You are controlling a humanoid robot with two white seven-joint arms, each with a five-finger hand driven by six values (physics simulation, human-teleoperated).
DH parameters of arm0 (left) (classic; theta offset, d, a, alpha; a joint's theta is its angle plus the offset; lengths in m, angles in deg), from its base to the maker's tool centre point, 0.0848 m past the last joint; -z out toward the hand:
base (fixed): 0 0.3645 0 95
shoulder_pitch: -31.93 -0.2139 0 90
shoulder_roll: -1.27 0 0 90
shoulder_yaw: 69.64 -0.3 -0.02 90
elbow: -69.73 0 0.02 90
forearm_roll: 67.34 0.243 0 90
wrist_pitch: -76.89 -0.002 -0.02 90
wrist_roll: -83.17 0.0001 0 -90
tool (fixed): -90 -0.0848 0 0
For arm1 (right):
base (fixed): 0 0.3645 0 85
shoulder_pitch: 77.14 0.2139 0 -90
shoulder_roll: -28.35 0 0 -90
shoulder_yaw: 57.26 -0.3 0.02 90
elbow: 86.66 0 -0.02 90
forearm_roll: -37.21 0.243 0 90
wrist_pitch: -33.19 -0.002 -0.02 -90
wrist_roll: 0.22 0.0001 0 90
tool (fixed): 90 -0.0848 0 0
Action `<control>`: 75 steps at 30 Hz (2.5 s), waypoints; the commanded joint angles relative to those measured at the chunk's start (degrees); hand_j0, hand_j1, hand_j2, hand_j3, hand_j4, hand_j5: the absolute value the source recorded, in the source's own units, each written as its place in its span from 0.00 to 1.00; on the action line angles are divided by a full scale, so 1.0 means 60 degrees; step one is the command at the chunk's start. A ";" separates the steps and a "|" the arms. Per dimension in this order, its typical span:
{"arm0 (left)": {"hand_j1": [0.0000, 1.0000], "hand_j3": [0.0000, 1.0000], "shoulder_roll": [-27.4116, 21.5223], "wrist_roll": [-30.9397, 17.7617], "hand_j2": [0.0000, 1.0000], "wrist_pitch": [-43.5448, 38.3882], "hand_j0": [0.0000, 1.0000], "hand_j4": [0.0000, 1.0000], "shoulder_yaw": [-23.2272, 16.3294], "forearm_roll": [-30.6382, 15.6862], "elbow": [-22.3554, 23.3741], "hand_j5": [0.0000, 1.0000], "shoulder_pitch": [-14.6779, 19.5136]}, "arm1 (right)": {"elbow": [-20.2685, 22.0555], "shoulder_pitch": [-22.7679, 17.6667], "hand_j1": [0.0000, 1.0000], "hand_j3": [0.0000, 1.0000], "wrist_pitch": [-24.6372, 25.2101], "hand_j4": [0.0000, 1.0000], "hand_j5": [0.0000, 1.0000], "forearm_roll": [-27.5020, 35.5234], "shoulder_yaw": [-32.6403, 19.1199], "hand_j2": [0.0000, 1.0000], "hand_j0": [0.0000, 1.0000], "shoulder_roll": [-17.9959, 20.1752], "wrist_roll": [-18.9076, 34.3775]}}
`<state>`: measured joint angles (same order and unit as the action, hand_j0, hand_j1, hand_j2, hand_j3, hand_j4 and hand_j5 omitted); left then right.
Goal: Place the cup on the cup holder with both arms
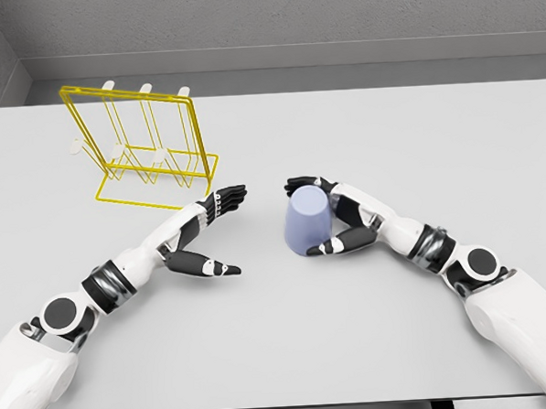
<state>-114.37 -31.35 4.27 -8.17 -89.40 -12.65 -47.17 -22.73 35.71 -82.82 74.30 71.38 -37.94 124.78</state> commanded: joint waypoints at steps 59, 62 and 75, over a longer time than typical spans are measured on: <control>1.00 1.00 0.2471 -0.0089 1.00 0.0047 1.00 1.00 -0.0724 0.0279 0.1688 1.00 0.1113 | -0.0240 0.2563 1.00 1.00 -0.1499 1.00 1.00 -0.5274 -0.0889 1.00 1.00 0.4339 0.0001; 1.00 1.00 0.2574 -0.0089 1.00 0.0047 1.00 1.00 -0.0724 0.0293 0.1702 1.00 0.1128 | -0.0211 0.2622 1.00 1.00 -0.1499 1.00 1.00 -0.5289 -0.0874 1.00 1.00 0.4354 0.0001; 1.00 1.00 0.2779 -0.0088 1.00 0.0047 1.00 1.00 -0.0797 0.0352 0.1717 1.00 0.1186 | -0.0182 0.2651 1.00 1.00 -0.1499 1.00 1.00 -0.5289 -0.0859 1.00 1.00 0.3929 0.0001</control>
<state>-97.80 -31.82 4.52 -12.87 -87.10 -2.32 -40.06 -23.83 51.53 -91.97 42.14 66.28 -14.12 124.81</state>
